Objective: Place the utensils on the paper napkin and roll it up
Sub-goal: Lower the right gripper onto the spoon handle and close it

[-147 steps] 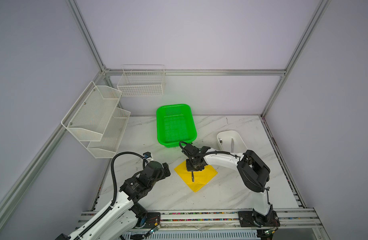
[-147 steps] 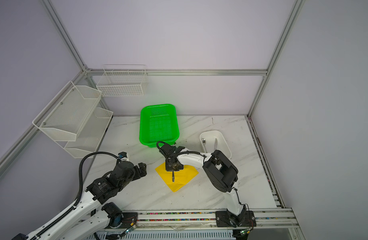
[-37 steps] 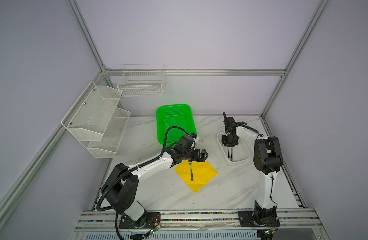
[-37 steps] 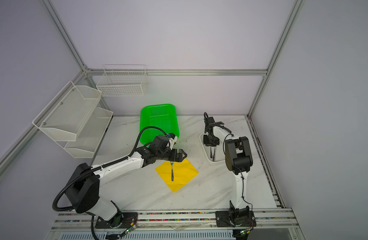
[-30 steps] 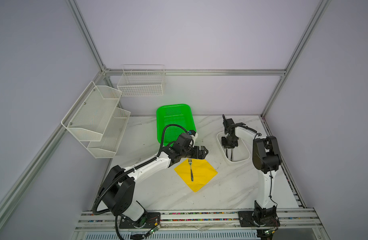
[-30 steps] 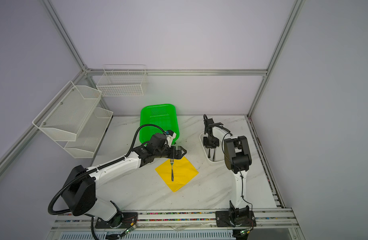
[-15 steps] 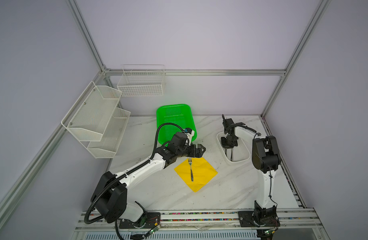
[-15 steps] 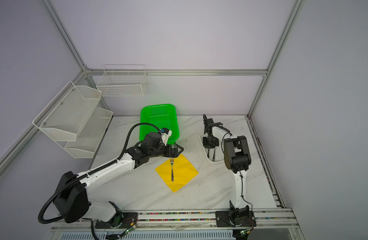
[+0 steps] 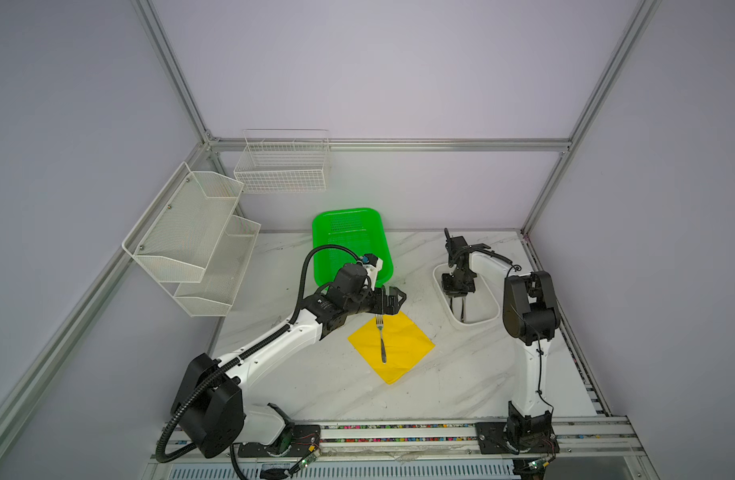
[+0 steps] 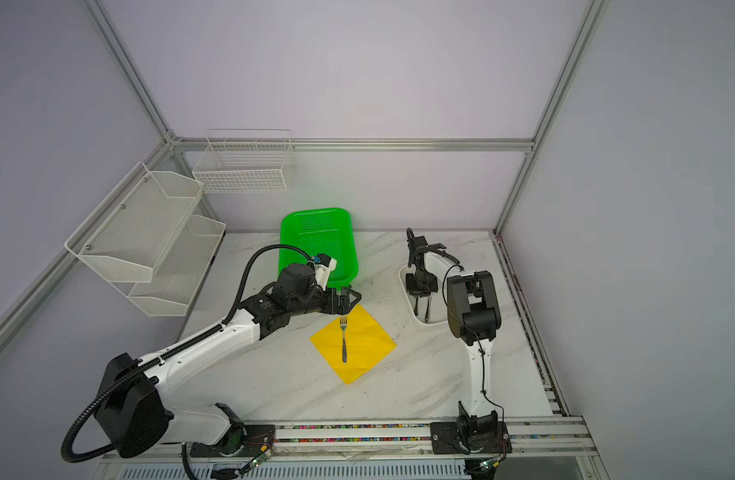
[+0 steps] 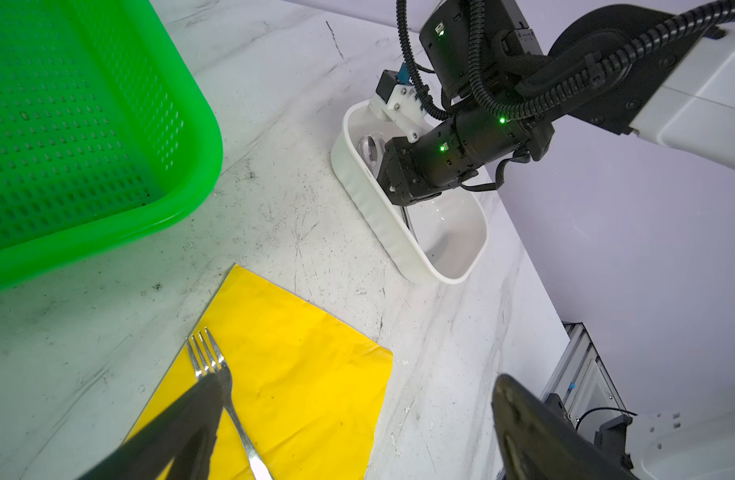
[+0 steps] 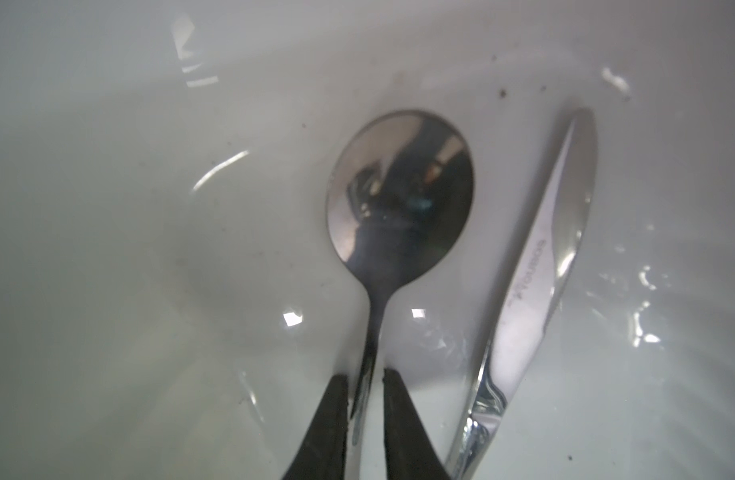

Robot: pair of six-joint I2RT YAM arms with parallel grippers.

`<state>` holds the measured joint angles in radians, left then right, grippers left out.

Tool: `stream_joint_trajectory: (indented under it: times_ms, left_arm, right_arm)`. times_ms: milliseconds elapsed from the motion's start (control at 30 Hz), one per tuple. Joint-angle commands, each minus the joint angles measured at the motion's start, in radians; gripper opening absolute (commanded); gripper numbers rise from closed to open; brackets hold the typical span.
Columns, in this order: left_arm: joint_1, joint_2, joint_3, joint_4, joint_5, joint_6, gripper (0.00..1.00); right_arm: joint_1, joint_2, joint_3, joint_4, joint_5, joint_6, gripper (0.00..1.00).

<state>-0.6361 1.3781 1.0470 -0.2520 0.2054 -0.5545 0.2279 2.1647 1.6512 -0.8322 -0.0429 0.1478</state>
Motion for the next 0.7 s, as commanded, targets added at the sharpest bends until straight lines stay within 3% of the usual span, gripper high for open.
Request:
stream_joint_trajectory:
  times_ms: [0, 467, 667]
  left_arm:
    - [0.006, -0.029, -0.045, 0.012, 0.002, 0.021, 1.00]
    - [0.006, -0.055, -0.081, 0.031, -0.038, -0.001, 1.00]
    - [0.006, -0.059, -0.087, 0.019, -0.051, -0.007, 1.00]
  right_arm:
    - [-0.036, 0.102, -0.080, -0.012, 0.000, 0.005, 0.20]
    - [-0.037, 0.129, -0.084, 0.002, 0.009, -0.019, 0.11]
    - [-0.036, 0.058, -0.050, 0.011, 0.013, 0.004, 0.06]
